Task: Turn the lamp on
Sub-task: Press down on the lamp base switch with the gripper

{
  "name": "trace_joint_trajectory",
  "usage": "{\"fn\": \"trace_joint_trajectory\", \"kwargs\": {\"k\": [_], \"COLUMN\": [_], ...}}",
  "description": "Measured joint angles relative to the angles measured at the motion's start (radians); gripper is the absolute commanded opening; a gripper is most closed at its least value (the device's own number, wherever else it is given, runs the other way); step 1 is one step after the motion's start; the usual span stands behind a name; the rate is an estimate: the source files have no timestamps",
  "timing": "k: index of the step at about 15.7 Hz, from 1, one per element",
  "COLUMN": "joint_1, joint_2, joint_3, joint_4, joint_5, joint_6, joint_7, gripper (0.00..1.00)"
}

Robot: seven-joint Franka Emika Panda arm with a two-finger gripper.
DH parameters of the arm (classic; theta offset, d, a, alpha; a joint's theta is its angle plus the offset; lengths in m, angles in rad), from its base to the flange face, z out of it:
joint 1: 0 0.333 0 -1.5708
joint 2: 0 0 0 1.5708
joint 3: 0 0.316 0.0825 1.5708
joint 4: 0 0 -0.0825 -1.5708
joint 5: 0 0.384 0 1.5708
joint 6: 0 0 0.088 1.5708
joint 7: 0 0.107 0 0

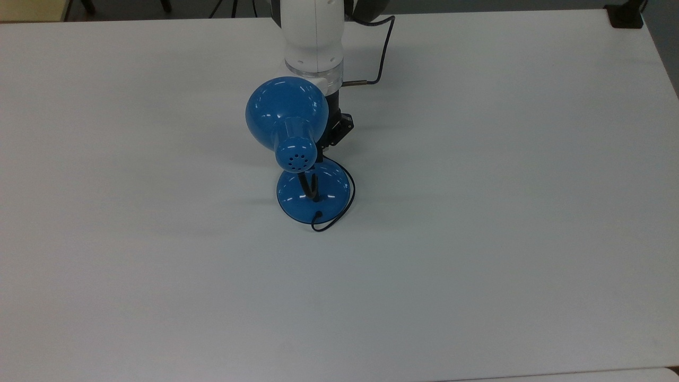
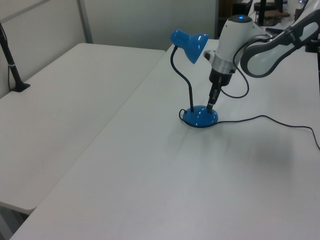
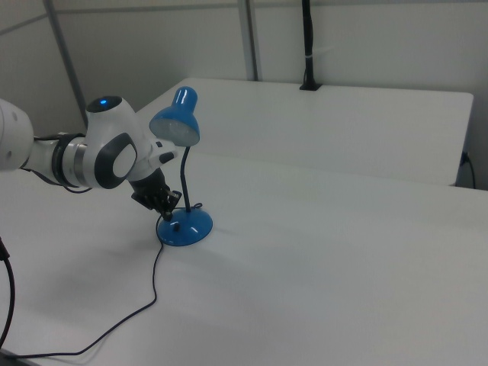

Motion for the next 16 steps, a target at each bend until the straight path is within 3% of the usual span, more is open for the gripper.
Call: {"fn": "trace_joint_trajectory", "kwargs": {"k": [16], "joint_1": [-0.01], "joint_2": [0.039], "joint_3": [-0.001], "joint_4": [0.008], "joint_5": [0.0], "joint_6": [0.021], "joint_7": [0.0], "gripper": [0.0]}}
